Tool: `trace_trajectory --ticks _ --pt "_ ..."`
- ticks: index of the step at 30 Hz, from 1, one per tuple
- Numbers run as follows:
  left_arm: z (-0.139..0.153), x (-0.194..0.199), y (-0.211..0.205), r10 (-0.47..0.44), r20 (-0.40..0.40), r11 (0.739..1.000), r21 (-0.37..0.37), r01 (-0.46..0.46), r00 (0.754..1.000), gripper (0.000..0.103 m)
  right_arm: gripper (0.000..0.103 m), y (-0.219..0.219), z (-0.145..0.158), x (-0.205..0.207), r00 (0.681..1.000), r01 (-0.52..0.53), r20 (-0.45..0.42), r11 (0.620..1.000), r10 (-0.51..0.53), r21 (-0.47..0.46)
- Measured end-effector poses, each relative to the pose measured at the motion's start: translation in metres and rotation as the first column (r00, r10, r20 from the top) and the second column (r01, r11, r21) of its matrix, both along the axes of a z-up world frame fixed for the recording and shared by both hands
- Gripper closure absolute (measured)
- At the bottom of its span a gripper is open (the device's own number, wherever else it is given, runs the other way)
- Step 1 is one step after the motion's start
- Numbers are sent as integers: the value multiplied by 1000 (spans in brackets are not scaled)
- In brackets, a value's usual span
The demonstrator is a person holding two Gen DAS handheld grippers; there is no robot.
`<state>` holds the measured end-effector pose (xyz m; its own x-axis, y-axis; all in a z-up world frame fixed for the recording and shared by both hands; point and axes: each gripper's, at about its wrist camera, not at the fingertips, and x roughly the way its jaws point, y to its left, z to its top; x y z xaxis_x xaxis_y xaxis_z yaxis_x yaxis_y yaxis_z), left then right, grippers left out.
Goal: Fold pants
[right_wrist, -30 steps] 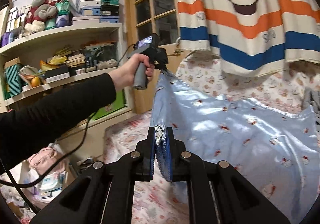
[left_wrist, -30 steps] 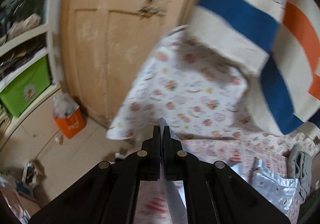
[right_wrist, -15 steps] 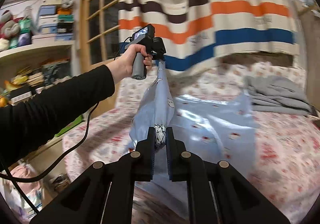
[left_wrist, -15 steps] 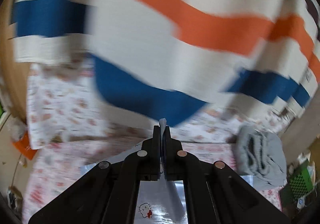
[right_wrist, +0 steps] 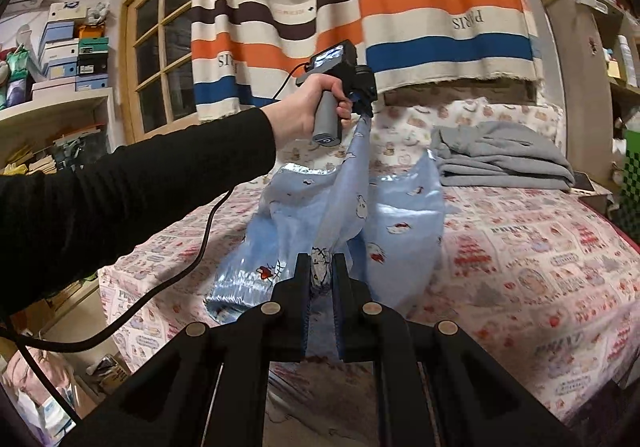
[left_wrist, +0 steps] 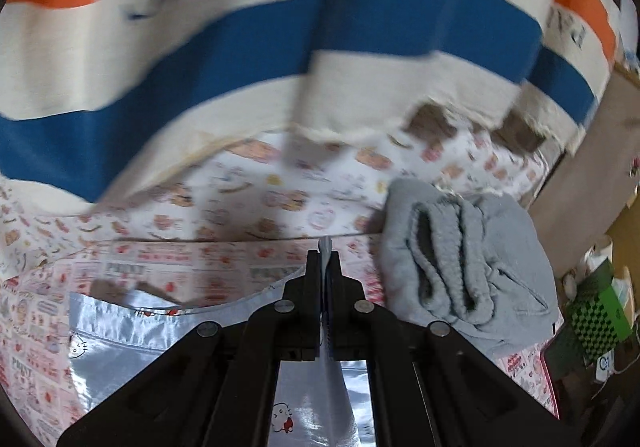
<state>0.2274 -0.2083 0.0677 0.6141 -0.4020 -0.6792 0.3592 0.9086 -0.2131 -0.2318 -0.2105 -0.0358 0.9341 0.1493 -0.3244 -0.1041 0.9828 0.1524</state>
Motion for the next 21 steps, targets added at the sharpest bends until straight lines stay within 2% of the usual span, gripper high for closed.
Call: trace_trajectory --ticks 9,14,19,21 --pt "-18 -13 -51 -82 -32 997 -7 82 996 102 93 -14 -6 -10 1000 -1 -24 1000 2 9" --pt "-36 -20 -62 -104 -60 995 1 104 993 102 93 -14 -11 -10 999 -11 -45 1000 11 -2" --pt "-42 -22 -65 -123 -85 992 -28 121 989 101 93 -20 -7 -10 999 16 -39 1000 -16 10" --pt "-38 -24 -66 -141 -87 990 -41 138 986 94 93 -22 -7 -9 999 38 -39 999 -38 3"
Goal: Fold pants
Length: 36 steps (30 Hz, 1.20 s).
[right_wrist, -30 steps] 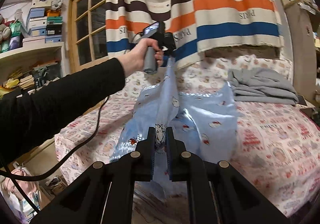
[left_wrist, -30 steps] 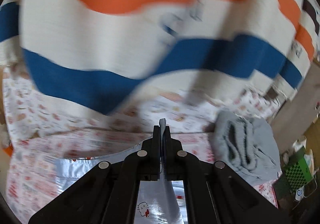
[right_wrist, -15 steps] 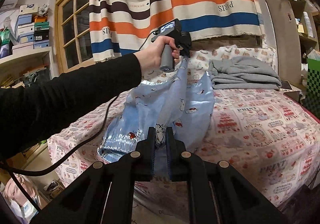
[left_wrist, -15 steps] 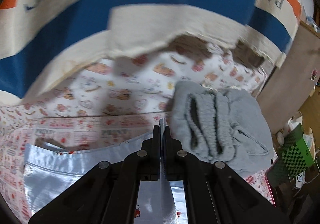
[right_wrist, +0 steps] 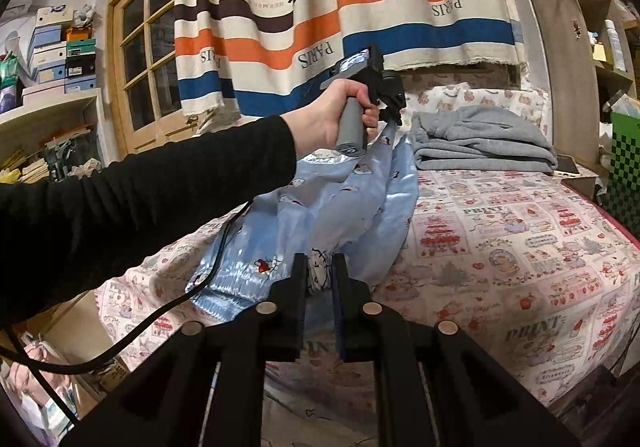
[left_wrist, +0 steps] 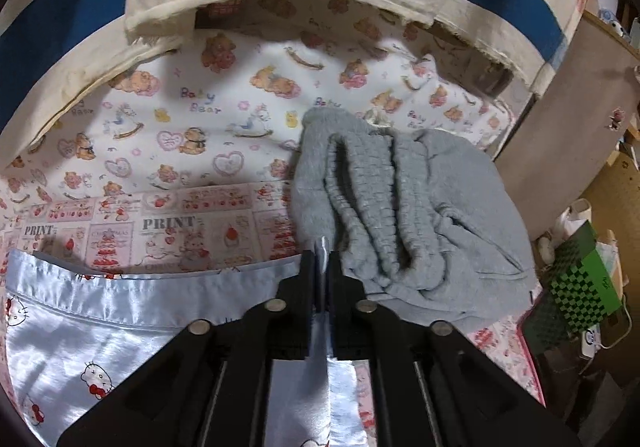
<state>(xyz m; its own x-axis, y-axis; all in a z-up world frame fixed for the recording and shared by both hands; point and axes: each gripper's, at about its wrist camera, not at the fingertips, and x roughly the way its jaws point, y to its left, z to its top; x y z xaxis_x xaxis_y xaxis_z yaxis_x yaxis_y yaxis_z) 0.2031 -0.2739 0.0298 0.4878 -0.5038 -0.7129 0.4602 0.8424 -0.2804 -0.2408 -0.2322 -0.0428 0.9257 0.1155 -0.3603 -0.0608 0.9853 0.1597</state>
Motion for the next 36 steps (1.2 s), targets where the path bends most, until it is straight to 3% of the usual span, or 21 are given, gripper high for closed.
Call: trace_trajectory --ticks 1,2,3,4,6,10,16,20,24,29,32,36 --pt "3 -2 0 -6 9 1000 -2 6 1000 89 91 -2 0 1 1000 8 -5 1000 -8 1" --pt "7 -4 1 -13 25 1000 -4 13 1000 78 87 -4 0 3 1000 14 -15 1000 -14 4" --pt "13 -7 3 -15 52 1000 4 15 999 62 72 -6 0 4 999 24 -22 1000 -24 7" --pt "18 -10 5 -11 82 1000 11 10 997 56 48 -9 0 6 999 41 -25 999 -41 9" --pt "30 -17 16 8 150 1000 18 -11 989 51 33 -18 1 6 996 94 -7 995 -94 14" --pt "48 -29 47 58 239 997 27 -66 969 51 32 -30 7 9 988 151 7 988 -151 -6" --pt "66 -71 118 154 375 985 20 -174 914 50 29 -54 18 24 986 166 18 986 -166 -13" --pt "65 -117 163 206 472 965 48 -258 857 49 27 -70 24 36 985 169 21 986 -169 9" --pt "51 -158 199 241 493 946 73 -315 836 45 27 -81 29 49 987 162 9 986 -163 40" --pt "18 -203 234 274 408 943 65 -327 871 46 27 -81 32 54 989 147 15 988 -148 53" --pt "-3 -238 242 277 404 943 60 -328 872 47 27 -77 31 53 992 122 20 991 -124 54" --pt "-25 -280 233 207 396 963 81 -259 895 63 27 -67 25 54 996 80 20 995 -81 51"
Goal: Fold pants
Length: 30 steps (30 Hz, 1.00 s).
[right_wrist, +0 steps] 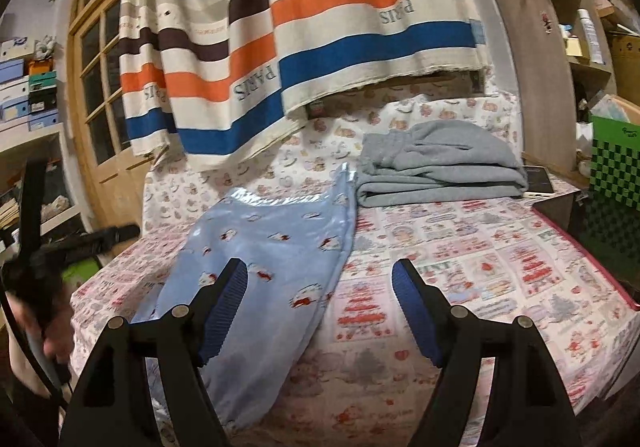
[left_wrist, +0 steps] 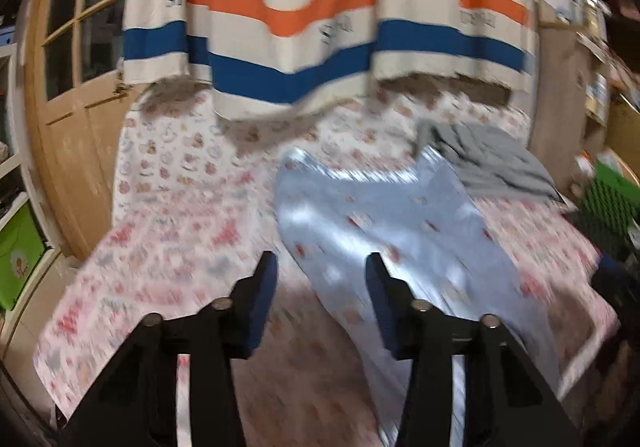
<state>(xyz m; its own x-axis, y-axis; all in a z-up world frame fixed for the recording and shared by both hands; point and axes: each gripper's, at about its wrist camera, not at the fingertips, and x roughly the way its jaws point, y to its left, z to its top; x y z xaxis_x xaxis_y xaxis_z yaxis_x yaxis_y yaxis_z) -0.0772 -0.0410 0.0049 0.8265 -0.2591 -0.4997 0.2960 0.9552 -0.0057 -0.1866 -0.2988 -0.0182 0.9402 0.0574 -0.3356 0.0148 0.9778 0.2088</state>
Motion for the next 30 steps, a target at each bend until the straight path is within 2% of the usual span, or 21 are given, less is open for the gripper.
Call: trace_trajectory --ticks 4,7,10,11,14,16,18,19,22,25,26,27,28,30 --pt "-18 -28 -14 -112 -73 993 -41 109 991 68 27 12 -8 1 999 -42 3 999 42 -2" --pt "-30 -37 -25 -102 -90 995 1 102 991 69 27 16 -14 0 997 -75 -2 997 75 10" --pt "-42 -36 -29 -71 -88 997 32 74 994 88 27 19 -19 2 995 -94 -12 995 94 24" --pt "-45 -35 -28 -65 -89 997 25 68 994 100 27 20 -20 3 995 -100 -19 994 101 32" --pt "-48 -35 -18 -57 -93 998 -34 54 994 103 28 22 -27 7 989 -133 -49 989 136 60" --pt "-46 -39 -10 -24 -63 999 -41 22 998 103 40 25 -32 10 985 -153 -70 986 158 64" --pt "-44 -45 -3 10 -33 999 -35 -11 999 103 43 27 -37 13 981 -167 -91 982 174 84" --pt "-43 -46 1 26 -25 999 -34 -27 999 103 49 27 -39 15 978 -172 -99 981 181 94" --pt "-41 -48 11 62 -16 998 -33 -62 998 103 55 28 -43 19 975 -176 -118 978 190 114" --pt "-44 -49 19 81 -21 996 -29 -81 996 103 68 35 -42 22 973 -181 -125 979 192 96" --pt "-46 -48 20 82 -30 996 -30 -83 996 103 69 38 -42 23 973 -182 -132 980 192 81" --pt "-48 -48 21 81 -40 996 -30 -82 996 103 75 41 -42 23 972 -184 -136 980 192 70" --pt "-50 -48 21 80 -50 996 -31 -82 996 103 85 44 -42 23 971 -188 -140 980 195 64" --pt "-54 -50 22 84 -60 996 -27 -86 995 103 94 48 -44 22 970 -185 -150 981 191 54"
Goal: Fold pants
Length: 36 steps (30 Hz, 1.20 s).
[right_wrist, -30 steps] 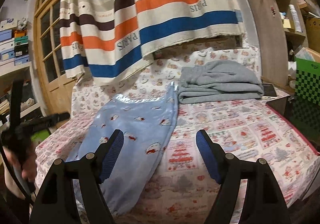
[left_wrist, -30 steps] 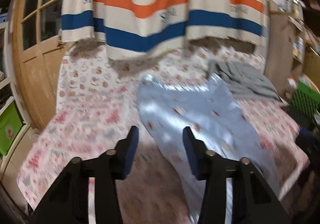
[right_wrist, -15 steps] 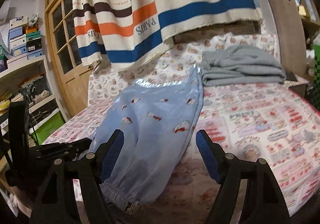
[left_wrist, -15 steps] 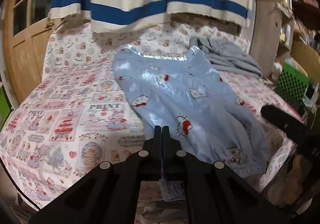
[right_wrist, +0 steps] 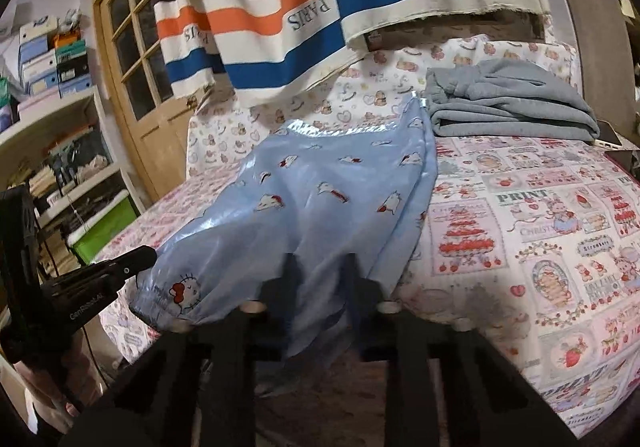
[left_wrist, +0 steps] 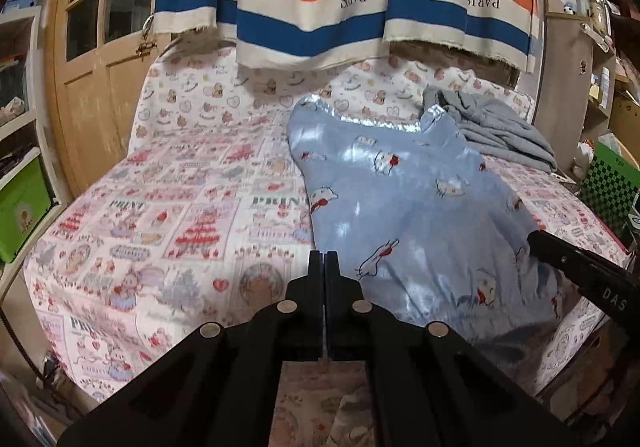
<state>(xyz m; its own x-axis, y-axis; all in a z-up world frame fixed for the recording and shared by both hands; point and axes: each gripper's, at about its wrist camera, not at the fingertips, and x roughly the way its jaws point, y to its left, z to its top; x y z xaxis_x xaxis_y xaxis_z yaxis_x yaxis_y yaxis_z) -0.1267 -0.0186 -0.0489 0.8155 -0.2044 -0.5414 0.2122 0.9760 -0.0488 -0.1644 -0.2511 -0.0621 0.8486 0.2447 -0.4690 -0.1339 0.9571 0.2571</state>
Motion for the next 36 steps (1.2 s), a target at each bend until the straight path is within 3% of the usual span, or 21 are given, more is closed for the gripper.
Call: trace_trajectory --ticks 11,20,26,29,31,32,33,34,36 --pt "-16 -11 1 -12 -58 1000 11 12 998 103 98 -9 -15 -15 998 45 -39 998 -47 -42" --pt "-1 -20 8 17 8 999 37 -18 1000 99 97 -19 -4 -15 997 82 -13 996 -82 -35" --pt "13 -17 16 49 69 997 62 -54 996 77 92 -31 11 -10 993 116 23 991 -115 -59" --pt "23 -14 19 65 106 995 74 -73 992 54 79 -38 22 -9 989 139 57 987 -135 -78" --pt "31 -10 22 68 122 995 63 -77 990 45 63 -42 30 -8 986 154 78 984 -147 -89" --pt "35 -8 23 69 127 995 56 -76 989 33 57 -46 35 -6 984 163 92 982 -155 -94" --pt "39 -5 24 69 139 996 49 -76 988 23 45 -48 38 -5 982 168 100 981 -158 -94" --pt "44 -3 25 70 155 996 44 -78 985 21 37 -52 43 -4 980 175 111 980 -164 -94" --pt "54 2 25 75 188 995 55 -87 979 14 33 -60 51 1 977 188 122 978 -176 -91"
